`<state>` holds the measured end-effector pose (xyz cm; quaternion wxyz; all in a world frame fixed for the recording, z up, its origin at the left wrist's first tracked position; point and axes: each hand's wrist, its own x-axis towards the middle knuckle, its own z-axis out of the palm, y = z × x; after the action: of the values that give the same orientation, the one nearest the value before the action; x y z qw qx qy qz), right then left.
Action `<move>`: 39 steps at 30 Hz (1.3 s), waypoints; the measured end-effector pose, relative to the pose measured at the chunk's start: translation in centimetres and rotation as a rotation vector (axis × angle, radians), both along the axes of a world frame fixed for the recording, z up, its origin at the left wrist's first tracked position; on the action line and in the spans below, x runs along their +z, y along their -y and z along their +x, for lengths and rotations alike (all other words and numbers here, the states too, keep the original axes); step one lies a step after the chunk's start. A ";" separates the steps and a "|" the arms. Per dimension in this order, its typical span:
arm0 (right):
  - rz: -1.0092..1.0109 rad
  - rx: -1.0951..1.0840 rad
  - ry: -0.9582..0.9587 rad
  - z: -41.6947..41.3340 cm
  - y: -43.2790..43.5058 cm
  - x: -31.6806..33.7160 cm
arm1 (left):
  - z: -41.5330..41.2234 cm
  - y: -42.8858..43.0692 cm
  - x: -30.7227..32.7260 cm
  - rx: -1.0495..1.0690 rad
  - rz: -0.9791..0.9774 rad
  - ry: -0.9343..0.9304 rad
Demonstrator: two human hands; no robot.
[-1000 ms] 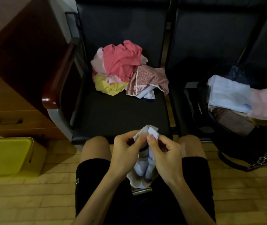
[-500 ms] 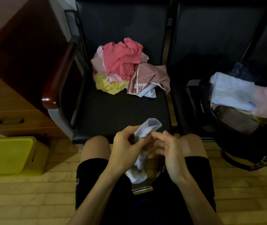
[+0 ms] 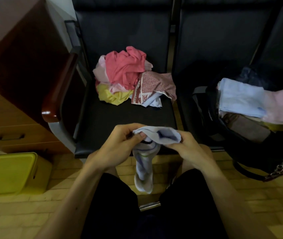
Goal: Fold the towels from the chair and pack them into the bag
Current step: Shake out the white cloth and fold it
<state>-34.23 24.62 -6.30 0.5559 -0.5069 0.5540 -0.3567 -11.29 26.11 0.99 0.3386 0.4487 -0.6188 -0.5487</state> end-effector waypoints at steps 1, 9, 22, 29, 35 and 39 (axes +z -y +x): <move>-0.071 0.004 -0.045 -0.4 0.4 1.2 | 0.5 0.2 0.4 0.000 -0.023 0.016; -0.439 0.052 0.004 0.1 0.3 10.8 | 3.3 2.1 1.4 0.232 -0.185 0.116; -0.305 -0.060 0.126 -0.6 -0.7 8.8 | 3.7 1.4 2.1 0.270 -0.214 -0.014; -0.285 -0.188 0.268 -0.3 -0.6 8.0 | 3.1 1.3 2.0 0.257 -0.151 -0.112; -0.293 -0.281 0.257 -0.1 -1.0 7.0 | 1.7 0.6 1.4 0.200 -0.167 -0.245; -0.278 -0.332 0.270 -0.2 -1.6 6.0 | 0.5 0.8 1.0 0.216 -0.267 -0.106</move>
<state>-34.45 26.22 -0.29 0.4835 -0.4283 0.4959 -0.5804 -10.82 25.33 2.02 0.4844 0.4341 -0.6155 -0.4450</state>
